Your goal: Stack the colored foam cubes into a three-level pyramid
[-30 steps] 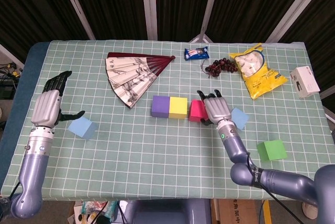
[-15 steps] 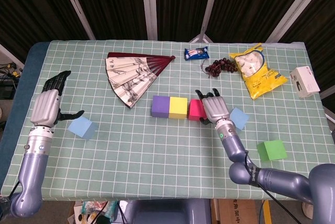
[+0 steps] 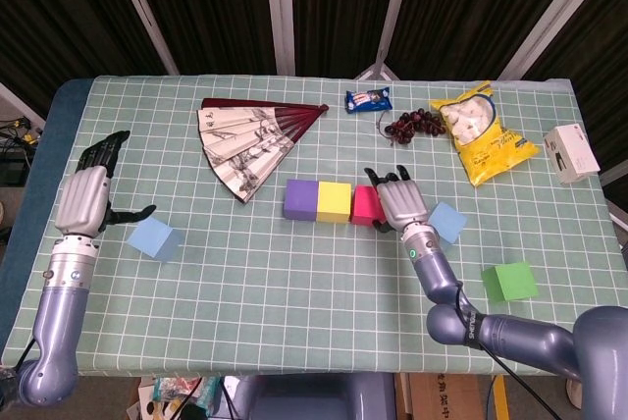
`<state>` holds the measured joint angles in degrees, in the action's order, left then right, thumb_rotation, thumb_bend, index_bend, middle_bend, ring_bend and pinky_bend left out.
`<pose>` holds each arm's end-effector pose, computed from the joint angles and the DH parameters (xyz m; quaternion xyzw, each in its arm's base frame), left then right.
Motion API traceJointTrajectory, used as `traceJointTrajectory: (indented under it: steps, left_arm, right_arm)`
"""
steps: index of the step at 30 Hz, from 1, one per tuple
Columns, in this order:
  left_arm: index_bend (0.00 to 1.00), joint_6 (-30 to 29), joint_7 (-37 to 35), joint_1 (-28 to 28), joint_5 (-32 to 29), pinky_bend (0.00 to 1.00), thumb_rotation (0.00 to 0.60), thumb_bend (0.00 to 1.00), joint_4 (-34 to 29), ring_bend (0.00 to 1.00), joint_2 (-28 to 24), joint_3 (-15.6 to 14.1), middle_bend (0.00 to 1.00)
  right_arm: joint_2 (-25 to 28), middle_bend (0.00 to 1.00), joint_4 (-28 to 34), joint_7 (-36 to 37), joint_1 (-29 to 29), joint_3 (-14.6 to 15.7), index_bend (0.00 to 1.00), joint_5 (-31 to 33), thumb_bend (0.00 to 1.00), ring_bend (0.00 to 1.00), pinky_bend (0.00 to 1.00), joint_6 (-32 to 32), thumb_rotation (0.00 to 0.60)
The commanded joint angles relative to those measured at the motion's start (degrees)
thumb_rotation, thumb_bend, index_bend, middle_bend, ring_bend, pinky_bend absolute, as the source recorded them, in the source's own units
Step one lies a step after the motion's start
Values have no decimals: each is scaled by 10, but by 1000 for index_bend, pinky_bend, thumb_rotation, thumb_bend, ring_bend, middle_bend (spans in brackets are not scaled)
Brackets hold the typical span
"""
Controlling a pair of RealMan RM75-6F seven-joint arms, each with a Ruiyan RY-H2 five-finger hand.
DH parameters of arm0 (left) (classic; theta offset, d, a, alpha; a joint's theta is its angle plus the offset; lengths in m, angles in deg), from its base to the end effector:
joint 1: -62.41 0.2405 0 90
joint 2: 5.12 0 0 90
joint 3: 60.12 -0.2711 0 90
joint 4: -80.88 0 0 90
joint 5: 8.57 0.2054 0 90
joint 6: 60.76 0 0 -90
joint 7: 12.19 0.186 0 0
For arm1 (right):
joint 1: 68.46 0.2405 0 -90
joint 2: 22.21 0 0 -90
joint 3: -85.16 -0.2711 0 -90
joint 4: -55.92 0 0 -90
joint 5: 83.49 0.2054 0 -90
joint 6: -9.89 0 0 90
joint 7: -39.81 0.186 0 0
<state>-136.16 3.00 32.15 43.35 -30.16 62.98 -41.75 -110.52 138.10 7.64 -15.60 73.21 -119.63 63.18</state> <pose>-0.1860 0.3647 0.1455 -0.5267 -0.4713 -0.4726 0.5264 -0.1488 -0.4409 -0.0192 0.7115 -0.4251 0.2915 0.4776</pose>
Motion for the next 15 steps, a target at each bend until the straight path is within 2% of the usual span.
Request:
traceJointTrajectory:
  steps: [1,15]
  left_arm:
    - [0,1,-1,0,-1,47,600,67,0,62,0,0,43]
    - [0,4,-3,0,-5,47,600,66,1,62,0,2,43]
  right_arm:
    - [-1,362,-1,1,0,1,0,-1,326,197,0,-1,600]
    - [-8,361,-11,2,3,2,0,-2,326,197,0,-5,600]
